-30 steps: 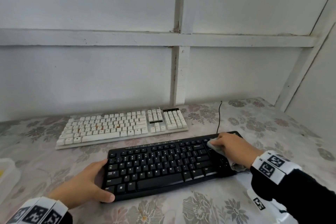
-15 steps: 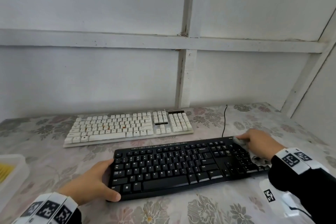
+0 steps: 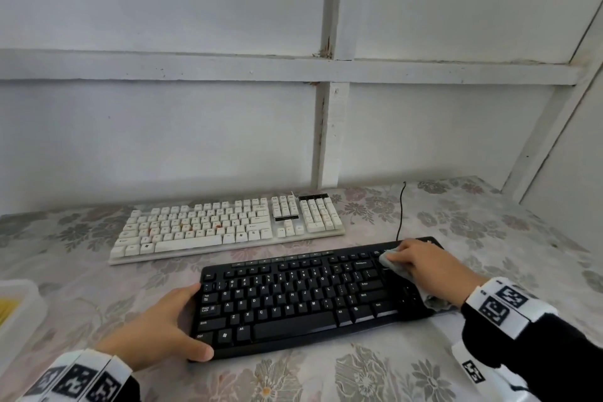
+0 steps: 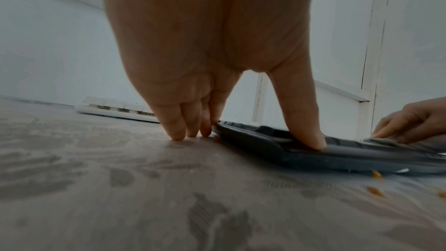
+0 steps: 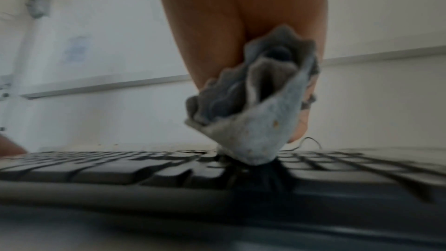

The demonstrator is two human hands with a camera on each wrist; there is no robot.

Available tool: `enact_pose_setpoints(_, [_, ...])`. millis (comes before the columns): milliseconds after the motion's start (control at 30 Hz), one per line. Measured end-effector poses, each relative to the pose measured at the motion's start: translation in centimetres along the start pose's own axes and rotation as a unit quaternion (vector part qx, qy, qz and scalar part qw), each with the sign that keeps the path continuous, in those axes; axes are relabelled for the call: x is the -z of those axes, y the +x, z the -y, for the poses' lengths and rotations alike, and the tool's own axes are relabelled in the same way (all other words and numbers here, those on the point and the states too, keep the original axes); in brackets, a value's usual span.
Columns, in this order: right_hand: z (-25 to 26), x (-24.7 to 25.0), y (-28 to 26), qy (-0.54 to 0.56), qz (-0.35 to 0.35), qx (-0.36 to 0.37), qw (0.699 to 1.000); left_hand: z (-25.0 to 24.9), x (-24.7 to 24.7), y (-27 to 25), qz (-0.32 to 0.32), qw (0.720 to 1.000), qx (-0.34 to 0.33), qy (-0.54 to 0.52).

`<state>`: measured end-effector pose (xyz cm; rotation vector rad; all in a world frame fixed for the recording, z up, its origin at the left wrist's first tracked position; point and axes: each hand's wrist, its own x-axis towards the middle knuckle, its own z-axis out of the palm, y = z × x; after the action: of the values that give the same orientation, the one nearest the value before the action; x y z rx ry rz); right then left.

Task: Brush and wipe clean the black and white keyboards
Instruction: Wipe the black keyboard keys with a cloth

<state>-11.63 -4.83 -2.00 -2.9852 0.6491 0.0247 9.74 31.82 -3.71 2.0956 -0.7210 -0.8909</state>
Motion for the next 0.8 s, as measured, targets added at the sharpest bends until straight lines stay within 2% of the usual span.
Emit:
enact_pose_setpoints(267, [-4.2,2.1,-1.1,0.023,0.010,-0.150,0.988,-0.3,0.1,-0.4,0.013,1.000,0.002,0.019])
enact_pose_setpoints(400, [-5.0,3.5,-1.3,0.050,0.049,-0.197,0.978,-0.4,0.0,-0.2,0.003,1.000,0.013,0.022])
enact_pose_setpoints(467, [-4.6,4.1,-0.9,0.054,0.045,-0.196,0.978,-0.5,0.0,-0.2,0.009,1.000,0.015,0.024])
enact_pose_setpoints(567, [-1.1,5.1,-0.1,0.103,0.023,-0.146,0.984,-0.8,-0.1,-0.3,0.001,0.999,0.013,0.037])
enact_pose_setpoints(667, [5.5,5.6,0.3,0.164,0.057,-0.067,0.983,-1.0,-0.3,-0.4,0.000,1.000,0.006,0.026])
enact_pose_setpoints(800, [13.4,3.9,1.8,0.170,0.095,0.062,0.979,-1.3,0.0,-0.6,0.007,0.999,0.025,0.036])
